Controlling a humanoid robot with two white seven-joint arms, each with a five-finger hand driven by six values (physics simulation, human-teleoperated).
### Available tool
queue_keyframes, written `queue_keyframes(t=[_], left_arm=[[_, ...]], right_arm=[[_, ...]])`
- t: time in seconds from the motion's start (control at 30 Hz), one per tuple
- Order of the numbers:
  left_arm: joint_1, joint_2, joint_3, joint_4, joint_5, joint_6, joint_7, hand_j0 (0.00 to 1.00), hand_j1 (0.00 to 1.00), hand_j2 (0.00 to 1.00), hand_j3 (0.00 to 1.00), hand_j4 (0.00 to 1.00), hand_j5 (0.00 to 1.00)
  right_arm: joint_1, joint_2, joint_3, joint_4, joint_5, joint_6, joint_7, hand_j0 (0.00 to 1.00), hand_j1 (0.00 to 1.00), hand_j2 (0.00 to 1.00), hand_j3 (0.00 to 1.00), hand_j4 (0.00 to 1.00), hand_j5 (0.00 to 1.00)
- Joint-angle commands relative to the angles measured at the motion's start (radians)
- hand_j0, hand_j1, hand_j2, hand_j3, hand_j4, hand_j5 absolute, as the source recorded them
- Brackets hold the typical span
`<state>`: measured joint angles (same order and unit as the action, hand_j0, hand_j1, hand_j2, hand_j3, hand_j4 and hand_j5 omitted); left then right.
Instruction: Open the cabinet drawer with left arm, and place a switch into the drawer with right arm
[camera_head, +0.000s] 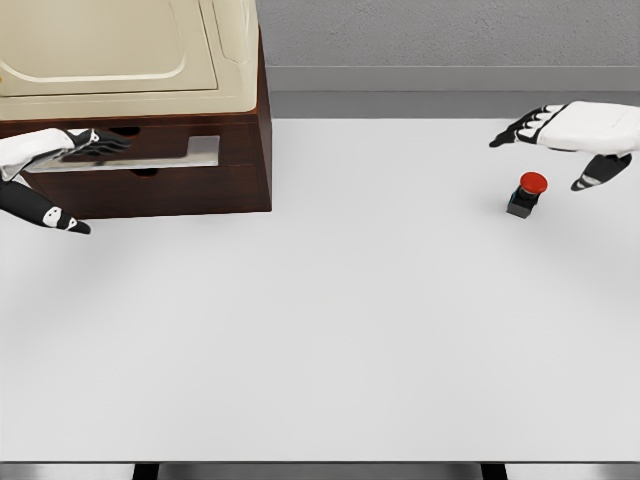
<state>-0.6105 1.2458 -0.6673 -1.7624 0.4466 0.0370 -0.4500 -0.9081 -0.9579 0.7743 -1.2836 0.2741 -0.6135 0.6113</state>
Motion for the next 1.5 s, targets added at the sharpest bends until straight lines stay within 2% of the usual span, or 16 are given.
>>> queue_keyframes(t=[0.0, 0.1, 0.33, 0.43, 0.6, 0.83, 0.9, 1.03, 1.1, 1.37, 1.47], left_arm=[[0.000, 0.001, 0.002, 0.000, -0.002, 0.020, 0.002, 0.96, 0.96, 0.96, 0.96, 0.96, 0.96], [0.002, 0.001, 0.000, 0.000, -0.002, 0.021, 0.002, 0.96, 0.96, 0.96, 0.96, 0.96, 0.96], [0.002, -0.019, -0.012, 0.000, -0.016, 0.021, 0.002, 0.96, 0.96, 0.96, 0.96, 0.96, 0.96], [0.002, -0.020, -0.032, 0.000, -0.016, 0.020, 0.001, 0.96, 0.96, 0.96, 0.96, 0.96, 0.96], [0.000, -0.020, -0.060, 0.000, -0.016, 0.011, -0.001, 0.96, 0.96, 0.96, 0.96, 0.96, 0.96], [-0.008, -0.011, -0.091, 0.000, -0.014, -0.023, -0.013, 0.98, 0.98, 0.98, 0.98, 0.98, 0.98], [-0.009, -0.003, -0.091, 0.000, -0.012, -0.048, -0.056, 1.00, 1.00, 1.00, 1.00, 1.00, 1.00], [-0.009, 0.015, -0.094, 0.000, -0.009, -0.074, -0.061, 1.00, 1.00, 1.00, 1.00, 1.00, 1.00], [-0.009, 0.029, -0.100, 0.000, -0.008, -0.097, -0.092, 1.00, 1.00, 1.00, 1.00, 1.00, 1.00], [-0.011, 0.072, -0.101, -0.002, 0.012, -0.158, -0.159, 1.00, 1.00, 1.00, 1.00, 1.00, 1.00], [-0.011, 0.095, -0.101, -0.002, 0.035, -0.184, -0.161, 1.00, 1.00, 1.00, 1.00, 1.00, 1.00]], right_arm=[[0.000, 0.005, 0.011, 0.003, -0.001, 0.003, 0.000, 1.00, 1.00, 1.00, 1.00, 1.00, 1.00], [-0.011, 0.011, 0.048, 0.023, 0.005, 0.003, 0.000, 1.00, 1.00, 1.00, 1.00, 1.00, 1.00], [-0.015, 0.025, 0.053, 0.047, 0.030, 0.003, 0.000, 1.00, 1.00, 1.00, 1.00, 1.00, 1.00], [-0.037, 0.054, 0.080, 0.098, 0.031, 0.003, 0.000, 1.00, 1.00, 1.00, 1.00, 1.00, 1.00], [-0.044, 0.054, 0.117, 0.109, 0.031, 0.003, 0.000, 1.00, 1.00, 1.00, 1.00, 1.00, 1.00], [-0.058, 0.082, 0.138, 0.187, 0.057, 0.003, 0.000, 1.00, 1.00, 1.00, 1.00, 1.00, 1.00], [-0.069, 0.099, 0.137, 0.222, 0.066, 0.003, 0.000, 1.00, 1.00, 1.00, 1.00, 1.00, 1.00], [-0.072, 0.123, 0.137, 0.242, 0.083, 0.003, 0.000, 1.00, 1.00, 1.00, 1.00, 1.00, 1.00], [-0.084, 0.134, 0.138, 0.268, 0.088, 0.003, 0.000, 1.00, 1.00, 1.00, 1.00, 1.00, 1.00], [-0.094, 0.153, 0.161, 0.296, 0.102, 0.003, 0.000, 1.00, 1.00, 1.00, 1.00, 1.00, 1.00], [-0.094, 0.151, 0.161, 0.296, 0.103, 0.003, 0.000, 1.00, 1.00, 1.00, 1.00, 1.00, 1.00]])
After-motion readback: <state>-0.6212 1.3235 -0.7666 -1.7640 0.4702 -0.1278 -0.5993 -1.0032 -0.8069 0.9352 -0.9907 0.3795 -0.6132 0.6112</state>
